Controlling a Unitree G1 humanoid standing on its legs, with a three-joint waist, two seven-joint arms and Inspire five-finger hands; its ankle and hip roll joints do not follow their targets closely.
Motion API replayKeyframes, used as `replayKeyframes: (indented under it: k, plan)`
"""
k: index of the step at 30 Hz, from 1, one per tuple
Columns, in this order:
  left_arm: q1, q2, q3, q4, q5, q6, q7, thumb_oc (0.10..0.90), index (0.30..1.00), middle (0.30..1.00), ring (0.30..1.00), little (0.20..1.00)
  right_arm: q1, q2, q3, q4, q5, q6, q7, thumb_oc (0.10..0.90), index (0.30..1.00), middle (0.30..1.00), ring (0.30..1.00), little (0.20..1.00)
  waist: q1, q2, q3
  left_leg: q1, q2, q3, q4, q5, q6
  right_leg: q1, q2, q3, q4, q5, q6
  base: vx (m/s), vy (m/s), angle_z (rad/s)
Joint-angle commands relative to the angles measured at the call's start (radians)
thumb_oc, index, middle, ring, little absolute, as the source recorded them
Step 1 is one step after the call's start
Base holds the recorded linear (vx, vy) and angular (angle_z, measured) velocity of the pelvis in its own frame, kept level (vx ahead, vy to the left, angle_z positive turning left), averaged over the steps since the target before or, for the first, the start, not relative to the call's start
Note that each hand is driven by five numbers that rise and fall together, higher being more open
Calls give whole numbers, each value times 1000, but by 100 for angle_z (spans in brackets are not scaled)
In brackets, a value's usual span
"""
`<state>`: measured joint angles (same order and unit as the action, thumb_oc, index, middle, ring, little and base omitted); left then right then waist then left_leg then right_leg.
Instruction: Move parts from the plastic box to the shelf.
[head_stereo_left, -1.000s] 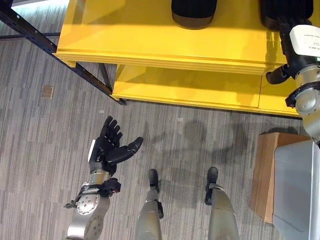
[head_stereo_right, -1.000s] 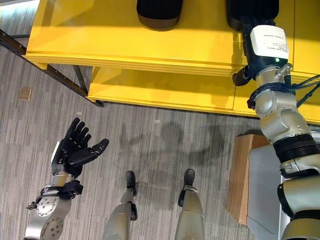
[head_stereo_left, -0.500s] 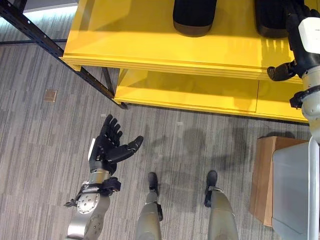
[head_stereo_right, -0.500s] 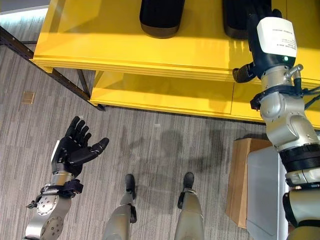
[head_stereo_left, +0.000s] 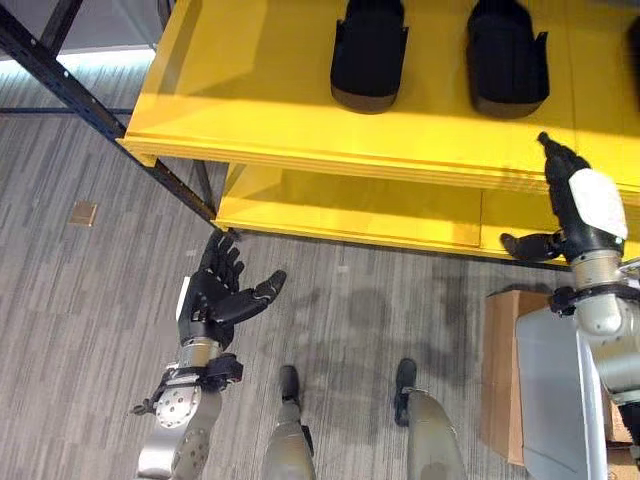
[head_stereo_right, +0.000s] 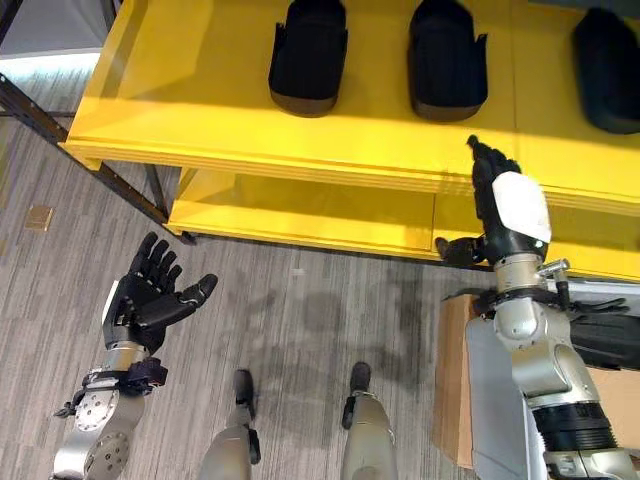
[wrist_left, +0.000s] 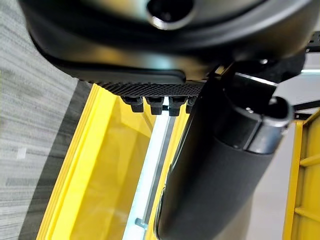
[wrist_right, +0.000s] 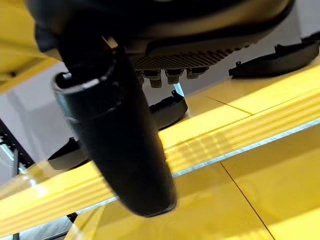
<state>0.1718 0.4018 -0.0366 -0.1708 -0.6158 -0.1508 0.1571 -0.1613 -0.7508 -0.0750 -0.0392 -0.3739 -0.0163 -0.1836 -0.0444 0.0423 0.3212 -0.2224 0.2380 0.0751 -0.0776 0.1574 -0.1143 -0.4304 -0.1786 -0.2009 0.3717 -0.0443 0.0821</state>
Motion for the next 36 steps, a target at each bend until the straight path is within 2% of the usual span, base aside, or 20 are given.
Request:
replayKeyframes:
  k: [1, 3, 4, 6, 7, 9, 12, 13, 15, 16, 17, 18, 20, 21, 23, 26, 27, 28, 32, 36]
  plan:
    - [27, -9, 60, -95, 54, -71, -30, 900, 1000, 1000, 1000, 1000, 33, -5, -99, -133, 98, -117, -7, 900, 1000, 1000, 1000, 1000, -14, -29, -174, 200, 75, 57, -10, -69, -38, 12, 67, 12, -43, 35, 50, 28, -84, -20]
    - [45, -37, 76, -88, 45, -70, -42, 900, 1000, 1000, 1000, 1000, 127, 32, -128, -190, 195, -162, 40, 900, 1000, 1000, 1000, 1000, -27, -30, -194, 216, 98, 54, -10, -23, -46, 44, 95, 13, -30, -2, 32, 23, -123, -15]
    - [47, -37, 75, -89, 44, -70, -43, 900, 1000, 1000, 1000, 1000, 132, 33, -131, -194, 197, -161, 43, 900, 1000, 1000, 1000, 1000, -26, -29, -194, 217, 100, 53, -10, -23, -47, 46, 96, 12, -30, -3, 31, -1, -131, -9]
    - [79, -60, 83, -72, 44, -63, -64, 900, 1000, 1000, 1000, 1000, 231, 55, -167, -232, 292, -190, 93, 900, 1000, 1000, 1000, 1000, -34, -31, -207, 214, 121, 42, -10, 62, -66, 87, 128, 4, -57, -25, 7, -16, -143, -6]
    - [82, -59, 80, -73, 44, -63, -65, 900, 1000, 1000, 1000, 1000, 239, 56, -172, -238, 295, -189, 97, 900, 1000, 1000, 1000, 1000, -34, -29, -208, 214, 124, 39, -10, 64, -68, 91, 130, 0, -62, -23, 6, -11, -152, -3]
    - [104, -79, 81, -62, 35, -57, -77, 900, 1000, 1000, 1000, 1000, 331, 84, -215, -264, 355, -200, 129, 900, 1000, 1000, 1000, 1000, -43, -30, -216, 199, 134, 30, -10, 124, -81, 122, 146, -3, -109, -25, -13, -19, -116, 4]
    - [124, -93, 80, -56, 37, -49, -97, 900, 1000, 1000, 1000, 1000, 423, 122, -266, -288, 368, -211, 144, 900, 1000, 1000, 1000, 1000, -66, -40, -216, 193, 139, 98, -7, 192, -71, 183, 145, -22, -186, -25, -35, -1, -117, 25]
    - [131, -99, 80, -52, 37, -50, -104, 900, 1000, 1000, 1000, 1000, 448, 141, -272, -293, 380, -215, 146, 900, 1000, 1000, 1000, 1000, -71, -49, -212, 206, 131, 133, 19, 177, -57, 212, 145, -20, -220, -16, -39, 6, -128, 37]
    - [148, -102, 88, -56, 47, -54, -110, 900, 1000, 1000, 1000, 1000, 463, 157, -258, -291, 386, -215, 160, 900, 1000, 1000, 1000, 1000, -66, -60, -209, 220, 98, 96, 115, 111, -37, 249, 153, 9, -266, 2, -42, 20, -89, 19]
    - [148, -102, 88, -56, 47, -54, -110, 900, 1000, 1000, 1000, 1000, 463, 158, -258, -291, 386, -215, 160, 900, 1000, 1000, 1000, 1000, -66, -60, -209, 220, 98, 96, 116, 110, -37, 250, 153, 9, -266, 2, -42, 26, -60, -25]
    - [142, -105, 91, -61, 49, -56, -107, 900, 1000, 1000, 1000, 1000, 449, 171, -226, -282, 402, -216, 168, 900, 1000, 1000, 1000, 1000, -53, -74, -212, 203, 28, 7, 176, 25, 4, 272, 154, 39, -301, 14, -46, 57, -50, -37]
    - [144, -115, 89, -72, 56, -56, -101, 900, 1000, 1000, 1000, 1000, 436, 188, -201, -267, 418, -212, 169, 900, 1000, 1000, 1000, 1000, -44, -86, -213, 197, -27, -53, 198, -38, 24, 290, 159, 67, -320, 19, -45, 87, -50, -39]
    - [138, -135, 87, -76, 54, -61, -96, 900, 1000, 1000, 1000, 1000, 416, 200, -172, -252, 436, -214, 177, 900, 1000, 1000, 1000, 1000, -35, -98, -212, 187, -109, -111, 203, -140, 47, 315, 160, 110, -339, 26, -41, 111, 28, -53]
    - [137, -146, 76, -77, 57, -64, -94, 900, 1000, 1000, 1000, 1000, 409, 211, -140, -230, 447, -212, 190, 900, 1000, 1000, 1000, 1000, -30, -105, -219, 185, -171, -163, 166, -203, 64, 325, 162, 151, -353, 40, -33, 93, 71, -88]
    - [129, -151, 71, -72, 51, -69, -94, 900, 1000, 1000, 1000, 1000, 407, 225, -121, -206, 461, -208, 200, 900, 1000, 1000, 1000, 1000, -38, -102, -216, 185, -187, -157, 153, -216, 71, 336, 158, 166, -351, 47, -26, 63, 122, -89]
    - [134, -151, 69, -72, 53, -70, -99, 900, 1000, 1000, 1000, 1000, 421, 234, -122, -209, 463, -205, 209, 900, 1000, 1000, 1000, 1000, -39, -99, -218, 208, -181, -136, 148, -226, 76, 348, 160, 175, -356, 49, -23, 33, 104, -34]
    - [136, -152, 65, -72, 48, -69, -105, 900, 1000, 1000, 1000, 1000, 436, 246, -130, -211, 457, -204, 207, 900, 1000, 1000, 1000, 1000, -47, -89, -225, 223, -178, -119, 135, -225, 78, 354, 156, 173, -359, 52, -20, 51, 226, -27]
    - [147, -152, 63, -65, 43, -70, -112, 900, 1000, 1000, 1000, 1000, 458, 273, -129, -207, 483, -200, 214, 900, 1000, 1000, 1000, 1000, -52, -77, -233, 259, -179, -100, 95, -219, 82, 370, 143, 170, -371, 64, -6, 48, 312, -24]
    - [165, -140, 65, -55, 46, -61, -113, 900, 1000, 1000, 1000, 1000, 458, 307, -94, -189, 516, -183, 231, 900, 1000, 1000, 1000, 1000, -58, -62, -245, 309, -196, -64, 16, -208, 95, 377, 121, 187, -394, 98, 24, -12, 230, -20]
    - [166, -113, 67, -55, 55, -53, -119, 900, 1000, 1000, 1000, 1000, 471, 324, -78, -188, 532, -169, 247, 900, 1000, 1000, 1000, 1000, -63, -62, -235, 316, -220, -40, -7, -209, 116, 356, 99, 203, -390, 125, 54, -76, 216, -18]
